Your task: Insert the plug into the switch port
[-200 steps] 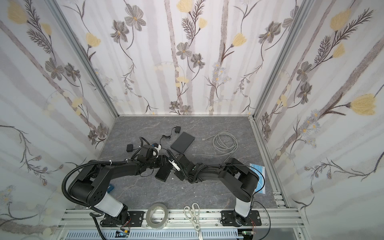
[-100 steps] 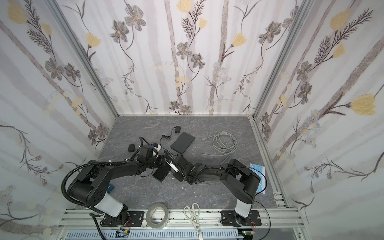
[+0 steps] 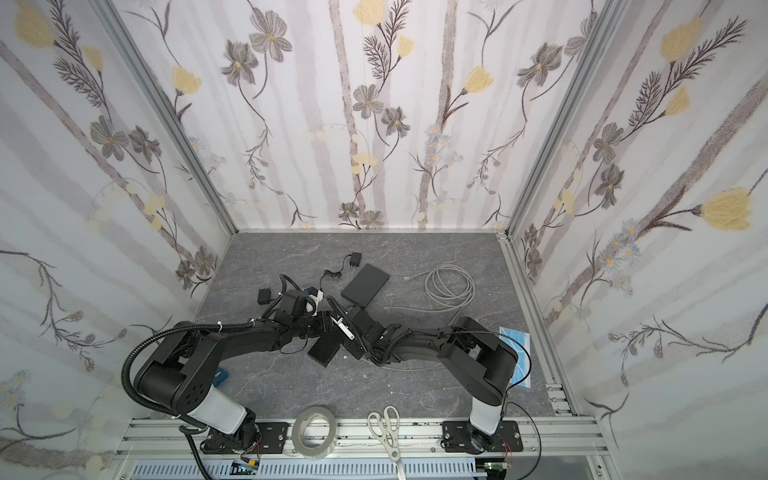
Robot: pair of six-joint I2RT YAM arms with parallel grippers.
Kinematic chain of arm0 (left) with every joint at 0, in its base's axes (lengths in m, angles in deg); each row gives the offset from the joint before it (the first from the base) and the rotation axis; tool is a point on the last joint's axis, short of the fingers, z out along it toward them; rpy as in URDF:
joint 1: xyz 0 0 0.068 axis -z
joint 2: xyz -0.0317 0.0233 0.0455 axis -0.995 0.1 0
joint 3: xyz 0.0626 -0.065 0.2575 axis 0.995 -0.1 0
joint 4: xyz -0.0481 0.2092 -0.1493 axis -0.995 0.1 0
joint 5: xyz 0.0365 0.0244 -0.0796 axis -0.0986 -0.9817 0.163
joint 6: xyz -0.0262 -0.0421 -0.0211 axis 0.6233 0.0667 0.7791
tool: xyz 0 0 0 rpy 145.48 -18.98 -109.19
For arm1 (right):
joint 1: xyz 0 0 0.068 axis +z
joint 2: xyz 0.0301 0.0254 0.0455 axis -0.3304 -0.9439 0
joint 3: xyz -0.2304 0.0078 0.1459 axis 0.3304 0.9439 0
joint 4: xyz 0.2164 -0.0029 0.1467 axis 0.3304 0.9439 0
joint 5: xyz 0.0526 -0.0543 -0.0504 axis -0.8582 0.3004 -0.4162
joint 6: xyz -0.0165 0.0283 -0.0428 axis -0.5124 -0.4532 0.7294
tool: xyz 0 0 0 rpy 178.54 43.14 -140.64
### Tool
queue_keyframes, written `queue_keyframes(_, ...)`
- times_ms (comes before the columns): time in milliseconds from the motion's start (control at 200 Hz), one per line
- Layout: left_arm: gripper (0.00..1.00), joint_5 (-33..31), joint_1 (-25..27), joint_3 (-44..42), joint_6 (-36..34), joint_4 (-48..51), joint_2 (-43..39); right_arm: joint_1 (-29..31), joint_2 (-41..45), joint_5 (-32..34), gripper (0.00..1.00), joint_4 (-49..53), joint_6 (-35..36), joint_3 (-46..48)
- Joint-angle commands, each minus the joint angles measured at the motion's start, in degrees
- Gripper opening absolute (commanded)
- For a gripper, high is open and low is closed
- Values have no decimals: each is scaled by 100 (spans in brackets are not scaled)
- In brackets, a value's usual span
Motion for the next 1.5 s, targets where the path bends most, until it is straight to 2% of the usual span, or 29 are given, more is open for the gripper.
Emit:
queue_keyframes(0, 59, 17, -10, -17, -49, 62, -108, -135, 155, -276, 10, 124, 185, 131)
queue_keyframes(125, 59, -233, -26, -17, -157, 276, -291, -365, 269, -636, 16, 350, 361, 298)
queue_keyframes(305, 59, -268, -56, -55, -193, 314, -407, -413, 126, -988, 24, 675, 658, 175)
queue_keyframes(635, 59, -259, -103, -74, -194, 311, -434, -336, -134, -1051, 27, 894, 724, -185)
queue_keyframes(859, 59, -252, -119, -102, -190, 323, -479, -274, -43, -1004, 26, 798, 685, -100)
queue_keyframes(1209, 59, -248, -132, -119, -205, 333, -523, -157, 308, -755, 25, 613, 615, 126)
queue_keyframes(1499, 59, -230, -134, -127, -198, 323, -513, 0, 87, -513, 25, 772, 616, 32)
